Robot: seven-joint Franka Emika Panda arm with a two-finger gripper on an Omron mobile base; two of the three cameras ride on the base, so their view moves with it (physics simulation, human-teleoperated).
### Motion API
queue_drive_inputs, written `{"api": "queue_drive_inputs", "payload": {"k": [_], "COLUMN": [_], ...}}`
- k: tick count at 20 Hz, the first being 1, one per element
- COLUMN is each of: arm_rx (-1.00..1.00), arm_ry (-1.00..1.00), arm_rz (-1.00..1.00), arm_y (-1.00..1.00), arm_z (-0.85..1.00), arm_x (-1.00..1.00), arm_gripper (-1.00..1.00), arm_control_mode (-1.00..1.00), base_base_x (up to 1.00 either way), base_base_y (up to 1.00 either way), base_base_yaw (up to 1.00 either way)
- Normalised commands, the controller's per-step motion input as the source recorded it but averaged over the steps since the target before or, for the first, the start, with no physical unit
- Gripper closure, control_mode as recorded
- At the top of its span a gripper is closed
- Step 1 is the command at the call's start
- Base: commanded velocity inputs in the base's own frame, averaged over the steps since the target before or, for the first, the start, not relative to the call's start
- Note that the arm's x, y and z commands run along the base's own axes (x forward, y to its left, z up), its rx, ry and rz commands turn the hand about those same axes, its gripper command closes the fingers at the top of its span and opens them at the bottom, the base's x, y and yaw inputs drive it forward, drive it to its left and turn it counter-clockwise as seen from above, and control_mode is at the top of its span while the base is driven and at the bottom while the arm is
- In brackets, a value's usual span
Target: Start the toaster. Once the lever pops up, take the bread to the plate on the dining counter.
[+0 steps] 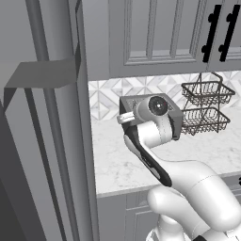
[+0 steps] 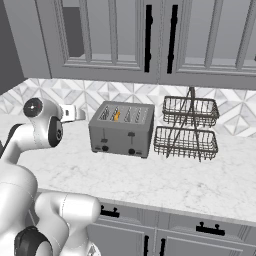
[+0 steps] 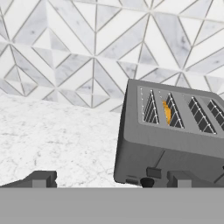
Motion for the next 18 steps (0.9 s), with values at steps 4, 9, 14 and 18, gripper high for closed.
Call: {"api": "queue_drive_inputs", "payload": {"k": [4, 9, 14, 18], "arm_rx": [0.00, 0.00, 0.00, 0.00], "arm_ry": [0.00, 0.00, 0.00, 0.00], "arm_rz": [0.00, 0.00, 0.00, 0.00], "arm_y": [0.00, 0.00, 0.00, 0.00], "arm_z": [0.00, 0.00, 0.00, 0.00], "arm_x": [0.00, 0.00, 0.00, 0.00], "arm_gripper": [-1.00, -1.00, -1.00, -1.00], "arm_control_mode": [-1.00, -1.00, -1.00, -1.00], "base_base_x": [0.00, 0.00, 0.00, 0.00], "base_base_y": [0.00, 0.00, 0.00, 0.00], "base_base_yaw": [0.00, 0.00, 0.00, 0.00]}}
